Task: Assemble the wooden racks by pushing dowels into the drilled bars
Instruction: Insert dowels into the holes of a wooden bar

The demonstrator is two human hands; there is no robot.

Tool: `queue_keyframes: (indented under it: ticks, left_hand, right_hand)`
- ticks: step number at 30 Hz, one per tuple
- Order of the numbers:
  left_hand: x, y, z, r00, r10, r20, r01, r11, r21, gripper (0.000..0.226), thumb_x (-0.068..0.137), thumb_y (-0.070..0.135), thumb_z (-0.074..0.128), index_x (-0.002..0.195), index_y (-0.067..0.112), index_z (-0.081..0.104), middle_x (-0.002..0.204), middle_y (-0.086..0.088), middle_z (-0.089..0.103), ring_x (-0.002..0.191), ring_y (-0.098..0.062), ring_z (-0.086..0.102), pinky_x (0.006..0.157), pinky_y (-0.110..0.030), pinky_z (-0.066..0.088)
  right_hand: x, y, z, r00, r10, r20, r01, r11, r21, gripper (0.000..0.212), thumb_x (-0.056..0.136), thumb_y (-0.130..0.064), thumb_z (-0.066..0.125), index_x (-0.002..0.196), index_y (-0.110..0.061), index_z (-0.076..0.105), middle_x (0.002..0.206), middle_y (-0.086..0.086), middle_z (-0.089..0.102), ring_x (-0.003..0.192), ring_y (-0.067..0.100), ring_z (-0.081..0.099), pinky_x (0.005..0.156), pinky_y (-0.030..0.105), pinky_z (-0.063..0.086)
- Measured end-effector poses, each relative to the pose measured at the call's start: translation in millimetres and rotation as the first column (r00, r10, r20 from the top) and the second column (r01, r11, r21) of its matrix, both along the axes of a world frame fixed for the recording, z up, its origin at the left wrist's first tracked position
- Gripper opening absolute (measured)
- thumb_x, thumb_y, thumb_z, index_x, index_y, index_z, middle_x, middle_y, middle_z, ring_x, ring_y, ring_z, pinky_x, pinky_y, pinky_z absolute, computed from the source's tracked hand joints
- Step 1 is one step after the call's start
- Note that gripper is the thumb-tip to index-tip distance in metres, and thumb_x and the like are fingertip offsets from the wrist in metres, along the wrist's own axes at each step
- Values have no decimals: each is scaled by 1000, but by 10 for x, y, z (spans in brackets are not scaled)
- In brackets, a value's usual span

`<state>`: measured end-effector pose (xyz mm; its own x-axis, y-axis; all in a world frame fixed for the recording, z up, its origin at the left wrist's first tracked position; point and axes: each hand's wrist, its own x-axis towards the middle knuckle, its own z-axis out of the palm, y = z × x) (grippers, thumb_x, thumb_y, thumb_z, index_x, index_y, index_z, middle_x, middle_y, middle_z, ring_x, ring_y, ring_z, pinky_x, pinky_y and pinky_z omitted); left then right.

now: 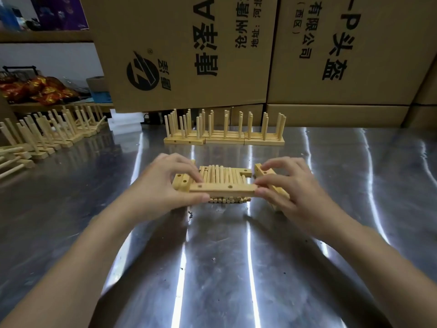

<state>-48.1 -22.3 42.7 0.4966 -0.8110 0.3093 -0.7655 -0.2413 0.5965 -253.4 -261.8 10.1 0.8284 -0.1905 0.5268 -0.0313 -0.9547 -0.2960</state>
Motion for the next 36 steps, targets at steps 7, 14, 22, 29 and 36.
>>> queue_keyframes:
  ticks: [7, 14, 22, 29, 36]
  left_hand:
    - [-40, -65, -183, 975, -99, 200, 36, 954, 299, 30, 72, 71, 84, 87, 45, 79, 112, 27, 52, 117, 12, 35, 90, -23, 37]
    - [-126, -135, -200, 932, 138, 335, -90, 984, -154, 22, 88, 60, 71, 91, 39, 74, 88, 20, 59, 92, -3, 48, 73, -26, 37]
    - [-219, -349, -324, 773, 51, 632, -53, 998, -15, 35, 88, 30, 85, 122, 33, 78, 109, 10, 68, 106, -17, 53, 83, -31, 32]
    - [-242, -437, -345, 736, -5, 677, -1, 1000, 8, 34, 89, 32, 83, 122, 38, 78, 113, 10, 68, 106, -18, 53, 81, -33, 35]
    - [-313, -466, -359, 851, 192, 489, -6, 934, -357, 20, 94, 30, 78, 113, 28, 81, 102, 13, 75, 96, -13, 61, 76, -34, 48]
  right_hand:
    - [-13, 1, -55, 950, -20, -311, -7, 996, -86, 54, 93, -78, 40, 118, -47, 76, 154, -17, 38, 151, 9, 17, 118, 50, 34]
    - [-35, 16, -24, 995, -93, 22, 93, 996, 15, 24, 97, -53, 56, 105, -40, 74, 132, -20, 55, 137, 6, 39, 108, 42, 35]
    - [14, 71, -79, 987, -115, 115, 112, 993, 31, 11, 100, -30, 66, 104, -30, 76, 121, -15, 61, 125, 8, 48, 102, 41, 43]
    - [0, 88, -65, 983, -125, 135, 120, 992, 45, 9, 100, -26, 68, 101, -27, 77, 118, -15, 62, 122, 9, 50, 101, 45, 46]
    - [-1, 108, -48, 976, -117, 185, 109, 993, 54, 9, 99, -22, 69, 103, -24, 77, 112, -13, 65, 116, 12, 55, 96, 50, 48]
